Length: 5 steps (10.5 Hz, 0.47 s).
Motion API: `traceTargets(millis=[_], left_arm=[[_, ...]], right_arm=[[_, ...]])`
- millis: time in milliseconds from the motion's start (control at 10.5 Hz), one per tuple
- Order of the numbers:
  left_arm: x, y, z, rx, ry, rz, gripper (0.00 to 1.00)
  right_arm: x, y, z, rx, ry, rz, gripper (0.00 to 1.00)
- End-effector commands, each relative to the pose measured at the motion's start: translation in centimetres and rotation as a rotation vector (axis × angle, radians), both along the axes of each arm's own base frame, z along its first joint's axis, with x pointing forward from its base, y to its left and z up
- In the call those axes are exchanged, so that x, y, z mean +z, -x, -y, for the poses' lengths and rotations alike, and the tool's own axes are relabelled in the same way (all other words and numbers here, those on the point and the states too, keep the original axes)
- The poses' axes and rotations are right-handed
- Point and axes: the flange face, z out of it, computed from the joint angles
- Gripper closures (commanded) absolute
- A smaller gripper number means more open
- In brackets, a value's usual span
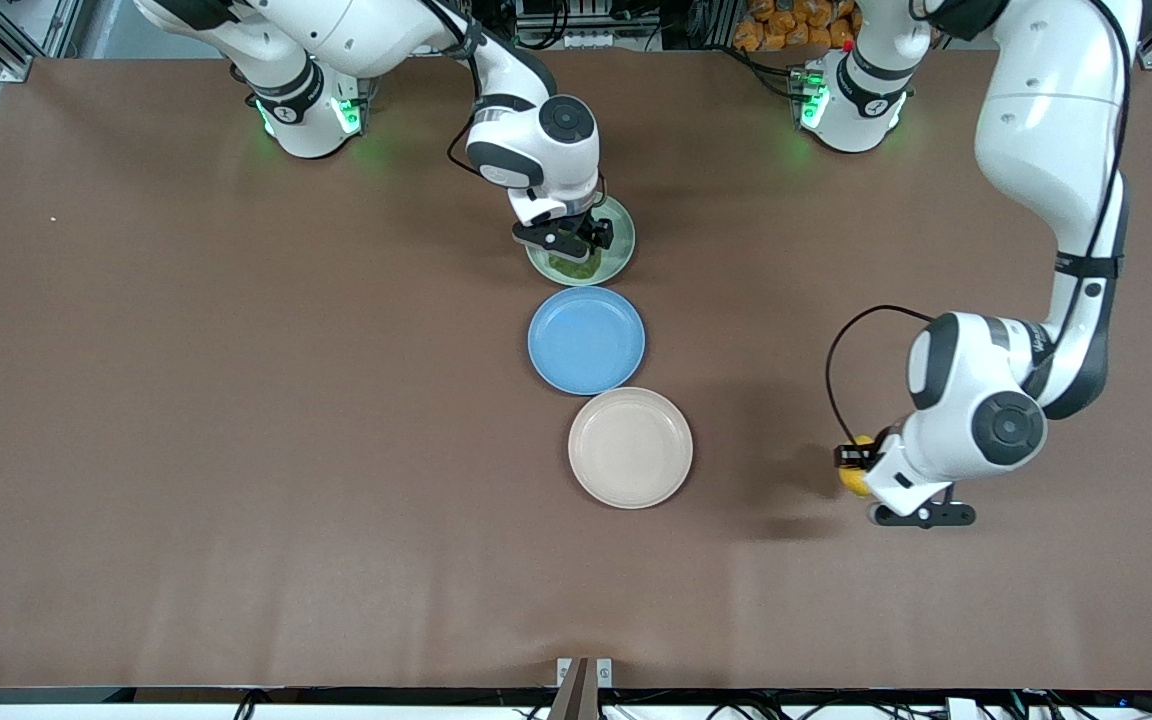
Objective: Pick lemon and lettuce from plates
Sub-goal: 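Carry the lemon off the plate while the right gripper grasps the lettuce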
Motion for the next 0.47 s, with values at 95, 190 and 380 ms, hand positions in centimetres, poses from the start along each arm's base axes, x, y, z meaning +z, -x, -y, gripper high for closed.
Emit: traceTargets(millis=[95, 190, 380], left_arm=[[-2.27, 0.33, 0.21, 0.002, 0.0, -0.025, 1.0], [-2.63, 0.35, 0.2, 0.006, -0.001, -0.029, 0.85], [-2.02, 0.16, -0.55, 0.002, -0.014, -0.02, 0.0]], right_arm=[[-1.1, 0.55, -0.83, -0.008, -0.008, 0.009, 0.0], [-1.05, 0.42, -0.82, -0.002, -0.009, 0.01, 0.14], [-0.73, -0.29, -0.8, -0.007, -0.016, 0.014, 0.57]])
